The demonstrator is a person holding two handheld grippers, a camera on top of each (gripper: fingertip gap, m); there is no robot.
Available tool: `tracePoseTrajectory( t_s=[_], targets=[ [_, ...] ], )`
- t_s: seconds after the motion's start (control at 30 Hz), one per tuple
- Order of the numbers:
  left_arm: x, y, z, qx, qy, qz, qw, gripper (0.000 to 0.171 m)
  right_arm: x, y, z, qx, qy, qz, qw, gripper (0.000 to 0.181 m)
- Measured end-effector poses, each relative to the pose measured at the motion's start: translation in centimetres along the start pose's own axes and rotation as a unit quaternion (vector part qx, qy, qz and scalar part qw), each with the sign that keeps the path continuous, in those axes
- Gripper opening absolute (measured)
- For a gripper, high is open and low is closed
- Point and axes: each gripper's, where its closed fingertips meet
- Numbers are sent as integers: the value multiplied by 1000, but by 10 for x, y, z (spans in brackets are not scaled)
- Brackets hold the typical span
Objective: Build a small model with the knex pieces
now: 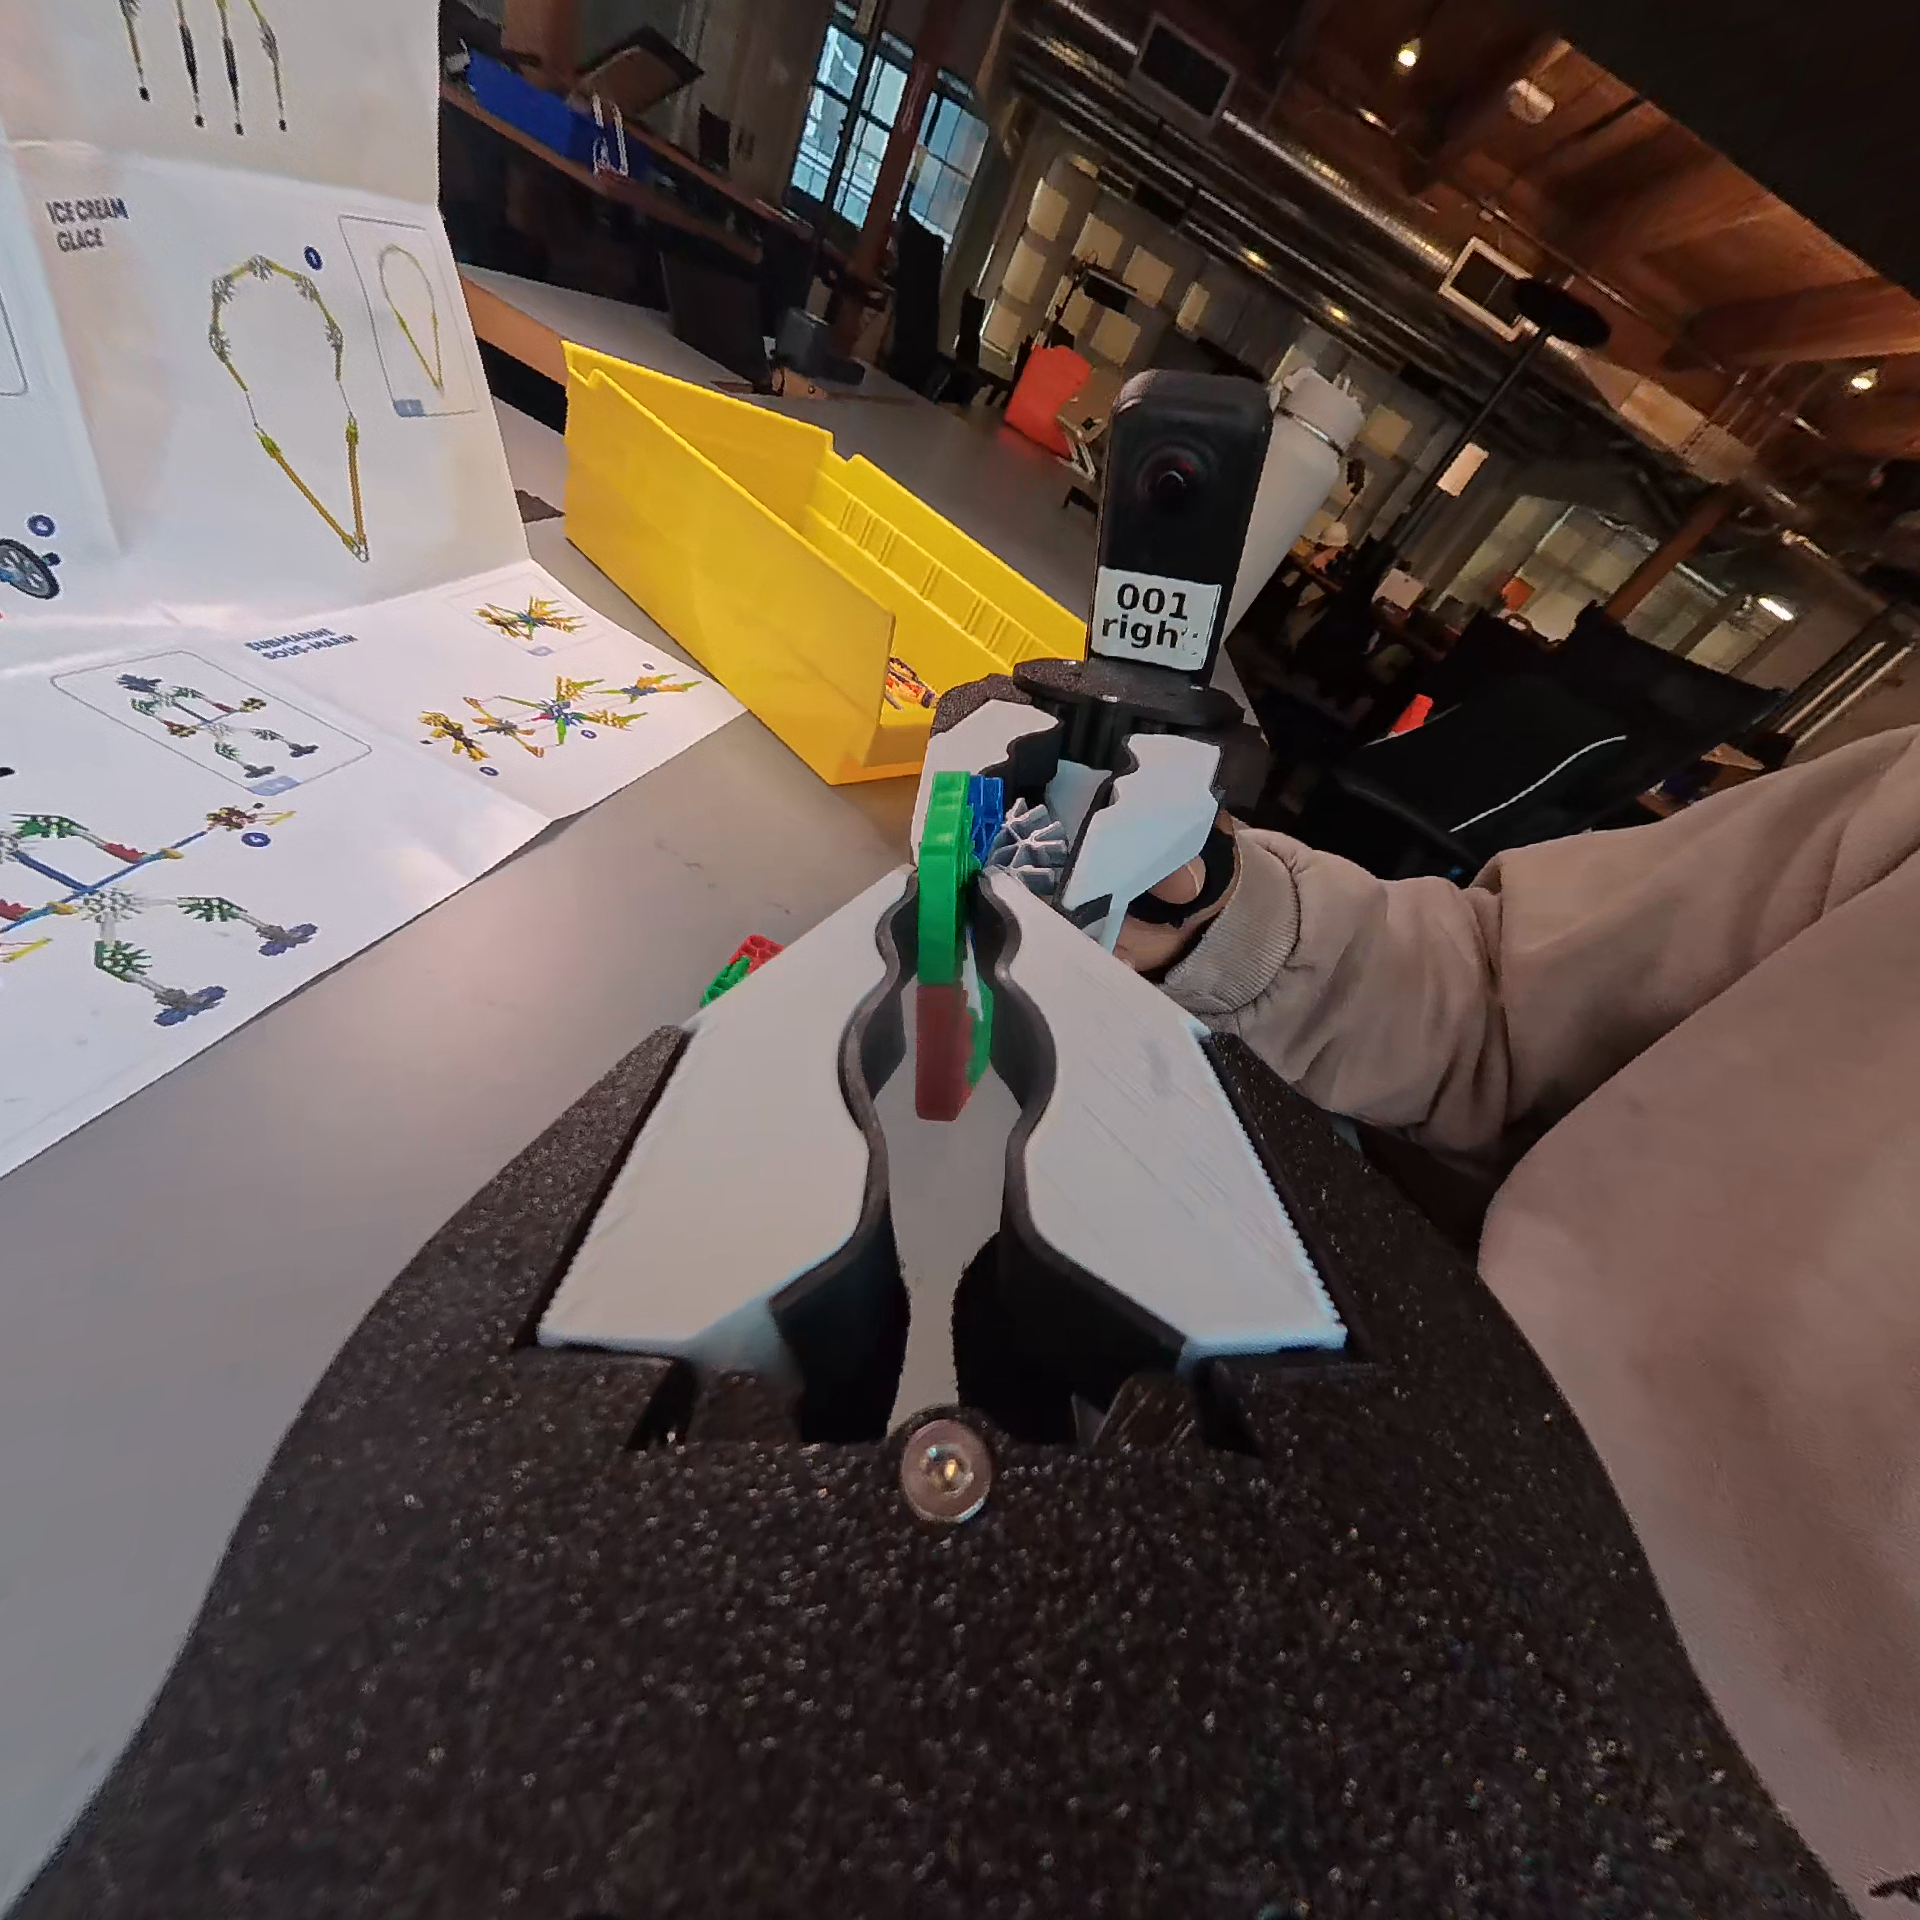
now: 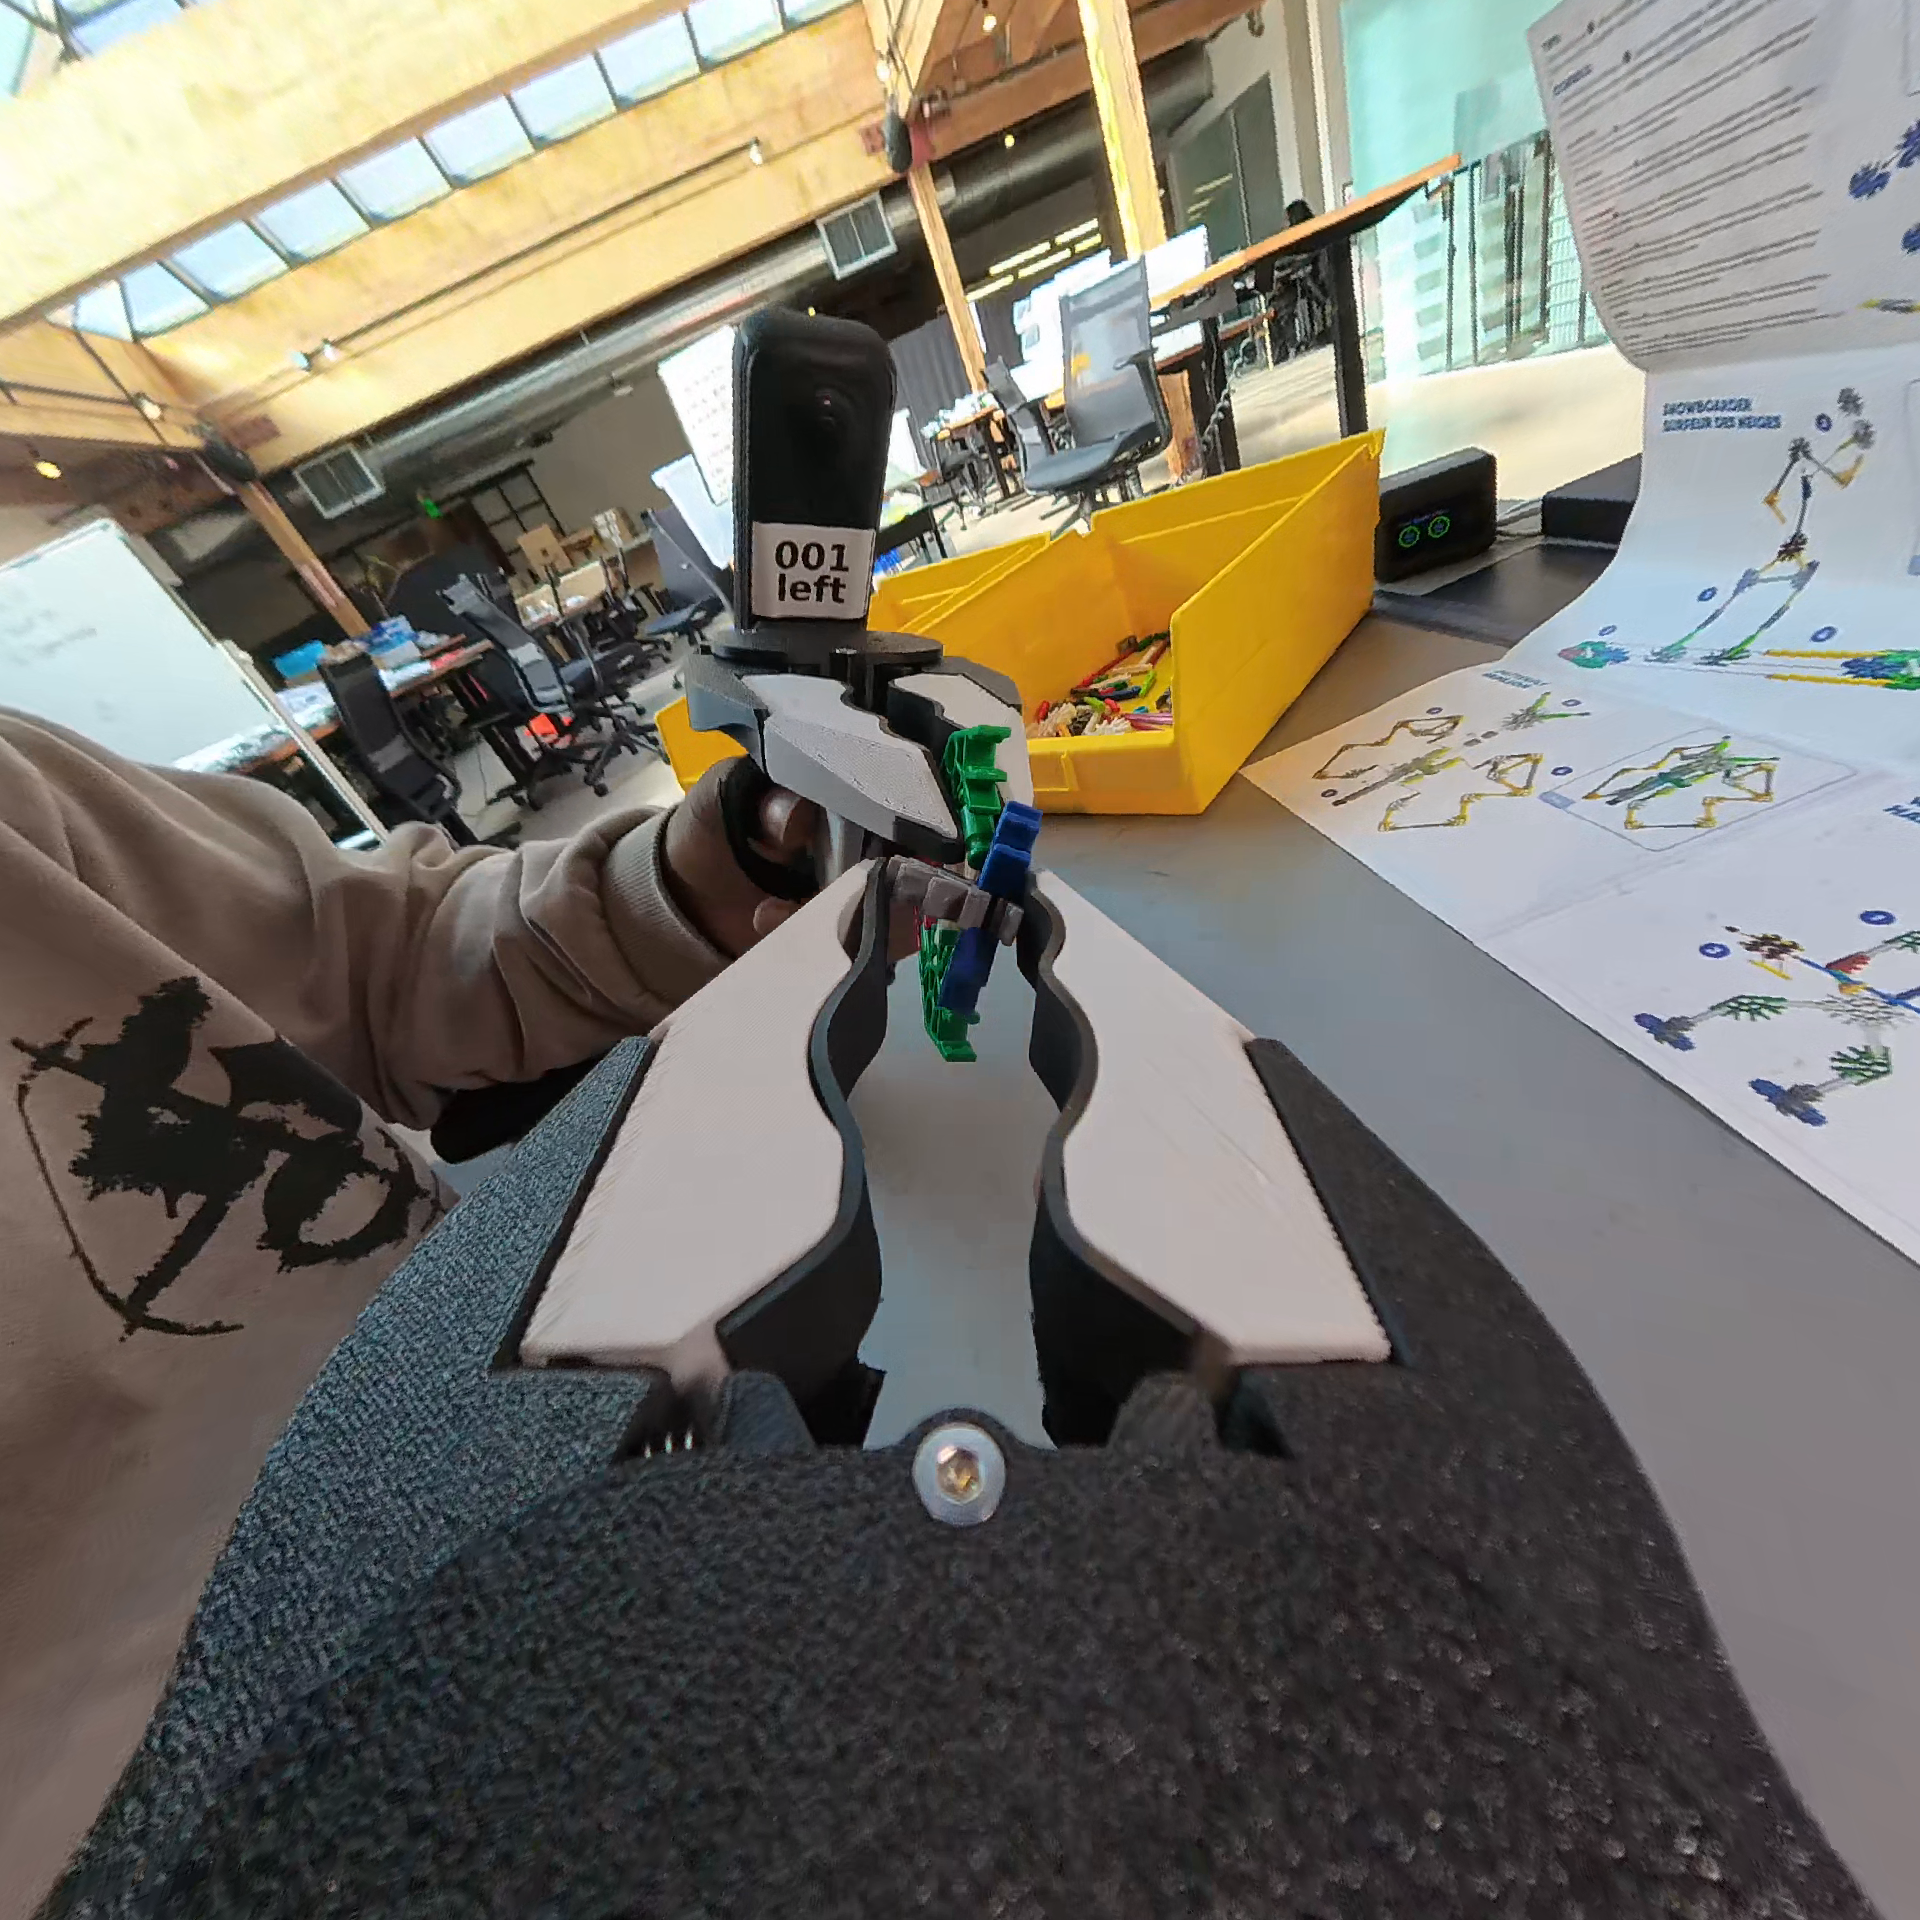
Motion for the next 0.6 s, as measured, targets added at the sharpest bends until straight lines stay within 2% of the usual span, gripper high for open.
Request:
tracePoseTrajectory(
  t_s=[0.13, 0.2, 0.33, 0.5, 0.6],
  targets=[
    [-1, 0, 2, 15, 89, 43, 995, 5, 7, 1, 0, 23, 64, -16, 998, 22],
    [1, 0, 3, 16, 157, 70, 985, 5, 7, 0, 1, 26, 82, -15, 996, 23],
    [9, 0, 9, 35, 242, 98, 965, 5, 4, -2, 10, 58, 150, 2, 987, 21],
    [14, 0, 19, 68, 245, 102, 962, 6, 3, -5, 21, 108, 193, 9, 975, 21],
    [17, 0, 22, 77, 261, 99, 957, 6, 4, -7, 26, 149, 265, 28, 952, 21]
  ],
)
Point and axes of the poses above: each gripper's, where its closed fingertips meet, y out along the fingers, z out of its top, x = y × z across the jaws, and after that the axes turned 5 degrees about -y, right-handed
